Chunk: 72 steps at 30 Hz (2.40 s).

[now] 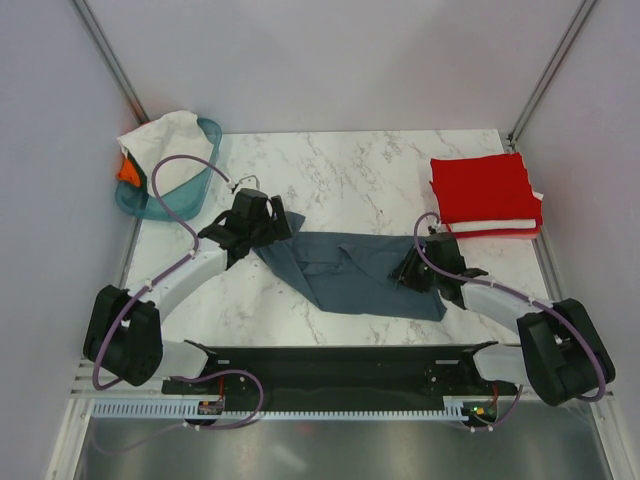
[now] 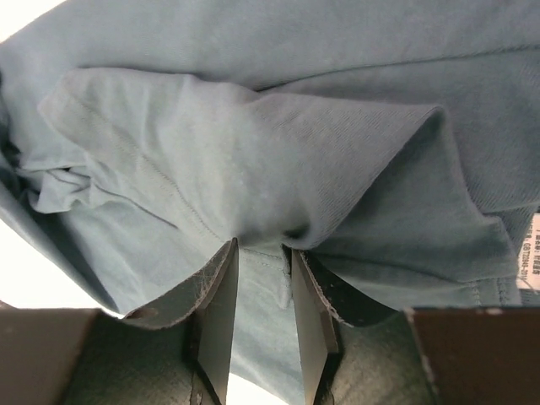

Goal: Fold and stack the t-shirts
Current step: Flatten the tshirt out

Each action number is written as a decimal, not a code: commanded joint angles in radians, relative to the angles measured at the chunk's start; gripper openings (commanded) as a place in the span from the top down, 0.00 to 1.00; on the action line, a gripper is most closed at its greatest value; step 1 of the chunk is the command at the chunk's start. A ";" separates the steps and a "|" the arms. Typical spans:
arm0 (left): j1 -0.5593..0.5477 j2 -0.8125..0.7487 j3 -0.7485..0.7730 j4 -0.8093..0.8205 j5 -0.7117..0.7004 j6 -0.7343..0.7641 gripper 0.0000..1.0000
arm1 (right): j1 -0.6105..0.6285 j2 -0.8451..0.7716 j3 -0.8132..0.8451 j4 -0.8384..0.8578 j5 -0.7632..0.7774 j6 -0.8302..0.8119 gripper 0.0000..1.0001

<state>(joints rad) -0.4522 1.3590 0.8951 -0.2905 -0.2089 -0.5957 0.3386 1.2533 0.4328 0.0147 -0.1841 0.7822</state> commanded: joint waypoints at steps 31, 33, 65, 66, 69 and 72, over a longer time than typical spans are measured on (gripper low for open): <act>-0.154 -0.089 -0.019 0.017 0.023 0.037 0.05 | 0.028 -0.207 0.103 -0.124 0.051 0.028 1.00; -0.154 -0.086 -0.018 0.016 -0.003 0.050 0.04 | 0.028 -0.203 0.092 -0.128 0.044 0.023 1.00; -0.008 0.384 0.344 -0.254 -0.411 0.004 0.79 | -0.029 -0.324 0.171 -0.213 0.173 0.019 1.00; -0.005 0.371 0.347 -0.253 -0.411 0.004 0.90 | -0.033 -0.287 0.188 -0.210 0.175 0.015 1.00; 0.013 0.336 0.393 -0.253 -0.394 0.016 0.98 | -0.059 -0.188 0.288 -0.208 0.178 0.023 1.00; 0.050 0.313 0.468 -0.260 -0.324 0.030 0.98 | -0.114 -0.074 0.437 -0.211 0.114 0.020 1.00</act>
<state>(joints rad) -0.4385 1.7340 1.2785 -0.5758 -0.5613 -0.5697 0.2665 1.1076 0.7242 -0.2497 -0.0452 0.7952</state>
